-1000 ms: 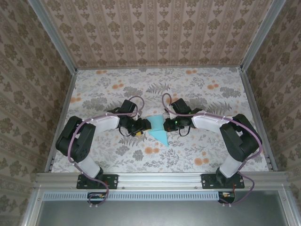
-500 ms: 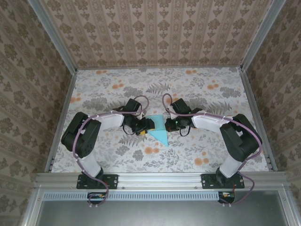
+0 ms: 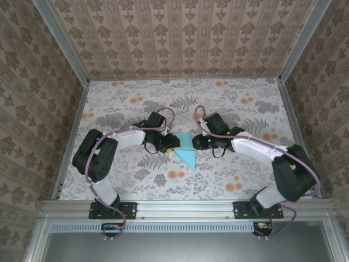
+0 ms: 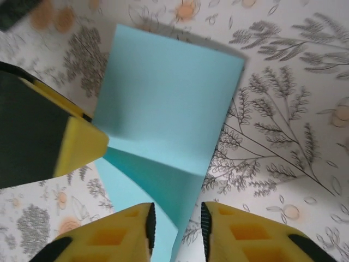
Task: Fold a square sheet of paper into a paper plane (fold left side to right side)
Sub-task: Fourth fold the wing at the center of the table.
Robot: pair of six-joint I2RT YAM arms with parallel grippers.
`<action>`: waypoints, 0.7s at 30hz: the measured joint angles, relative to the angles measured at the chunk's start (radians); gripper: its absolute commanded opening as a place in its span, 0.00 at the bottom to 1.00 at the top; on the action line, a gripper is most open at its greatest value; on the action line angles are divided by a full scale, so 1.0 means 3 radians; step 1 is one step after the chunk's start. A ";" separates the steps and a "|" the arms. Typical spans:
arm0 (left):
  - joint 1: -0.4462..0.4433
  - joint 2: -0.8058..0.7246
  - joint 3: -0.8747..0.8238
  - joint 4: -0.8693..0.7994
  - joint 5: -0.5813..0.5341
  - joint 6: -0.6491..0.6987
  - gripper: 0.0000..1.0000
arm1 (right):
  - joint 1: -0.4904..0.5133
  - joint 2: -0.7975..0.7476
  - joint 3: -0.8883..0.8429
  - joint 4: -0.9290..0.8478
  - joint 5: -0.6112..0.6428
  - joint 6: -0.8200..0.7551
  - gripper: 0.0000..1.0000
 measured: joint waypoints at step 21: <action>-0.0001 -0.0051 0.0212 -0.0074 0.0052 -0.0047 0.21 | 0.1120 0.0312 -0.0173 0.0136 0.0879 0.0112 0.40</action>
